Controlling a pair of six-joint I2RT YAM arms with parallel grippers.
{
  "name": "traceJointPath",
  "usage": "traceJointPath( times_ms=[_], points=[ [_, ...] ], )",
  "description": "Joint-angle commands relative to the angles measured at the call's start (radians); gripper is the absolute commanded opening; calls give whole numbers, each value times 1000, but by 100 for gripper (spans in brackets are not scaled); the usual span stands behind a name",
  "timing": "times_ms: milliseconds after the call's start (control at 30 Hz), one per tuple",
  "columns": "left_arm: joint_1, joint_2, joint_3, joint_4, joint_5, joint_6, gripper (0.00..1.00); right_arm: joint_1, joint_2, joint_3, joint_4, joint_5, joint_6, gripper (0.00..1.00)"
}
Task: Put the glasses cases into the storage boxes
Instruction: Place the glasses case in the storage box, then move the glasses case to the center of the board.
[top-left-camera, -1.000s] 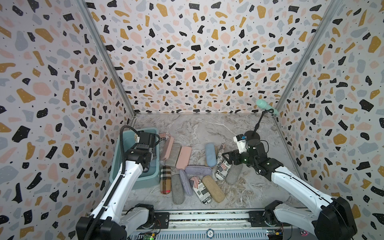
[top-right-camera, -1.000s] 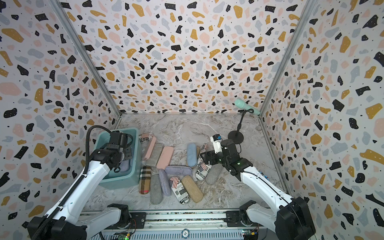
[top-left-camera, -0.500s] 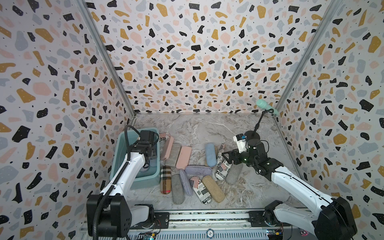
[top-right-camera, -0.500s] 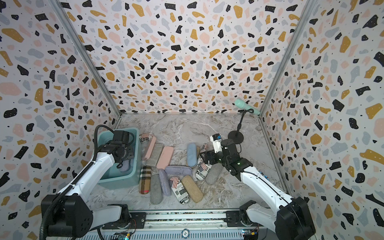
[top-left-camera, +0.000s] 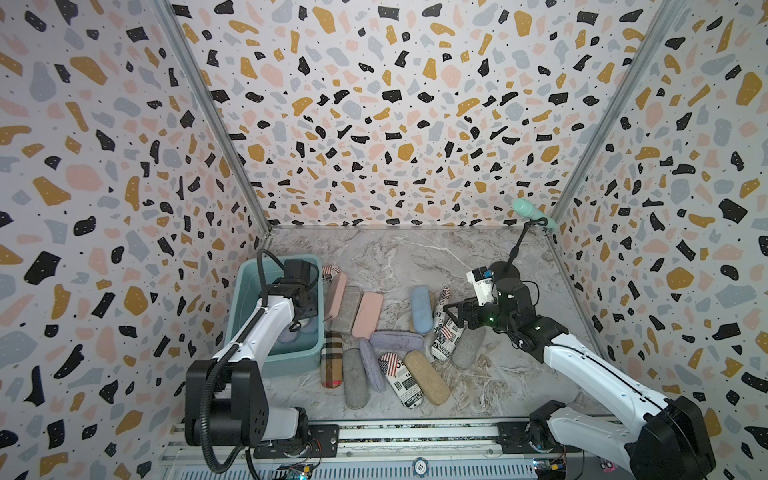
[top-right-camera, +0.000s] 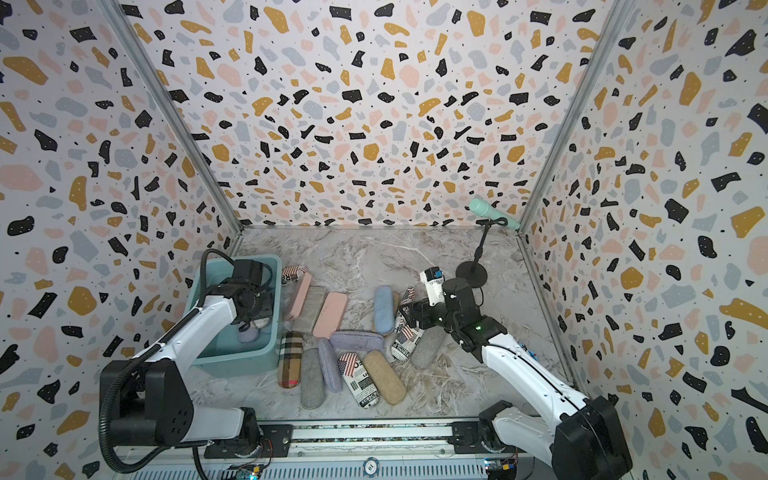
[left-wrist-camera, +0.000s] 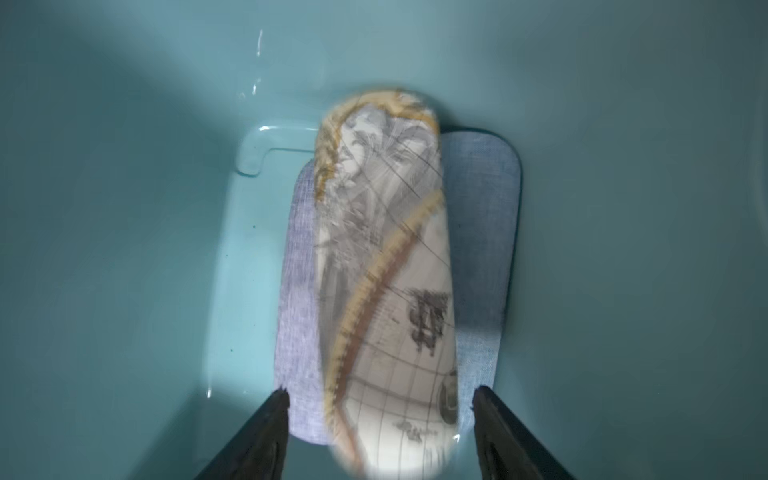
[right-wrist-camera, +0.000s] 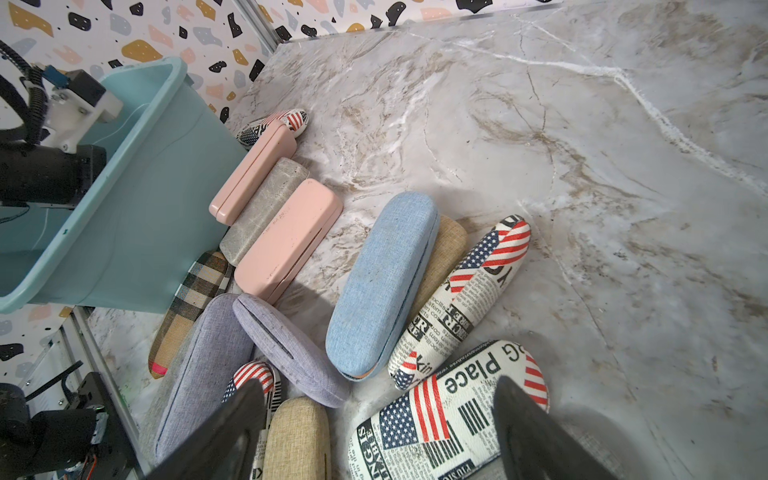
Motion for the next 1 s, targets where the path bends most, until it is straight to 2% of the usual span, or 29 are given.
traceJointPath(
  times_ms=[0, 133, 333, 433, 500, 767, 900, 967],
  points=[
    [-5, -15, 13, 22, 21, 3, 74, -4, -11, 23, 3, -13, -6, 87],
    [-5, -40, 57, -4, 28, 4, 74, -3, -16, 28, -7, -8, -6, 87],
    [-9, -130, 176, -22, 132, -1, 72, -3, -17, 37, -18, -3, -8, 87],
    [-36, -150, 241, -44, 136, -3, 70, -3, -18, 40, -25, 2, -6, 86],
    [-87, -151, 272, -58, 127, -7, 70, -2, -21, 39, -28, 12, -3, 86],
    [-448, -101, 271, -16, 2, -104, 69, 5, -24, 24, -21, 28, 24, 84],
    [-541, -26, 177, 44, -19, -164, 69, 12, -22, 19, -19, 31, 29, 86],
    [-573, 25, 132, 73, -12, -187, 70, 18, -22, 14, -20, 41, 28, 91]
  ],
)
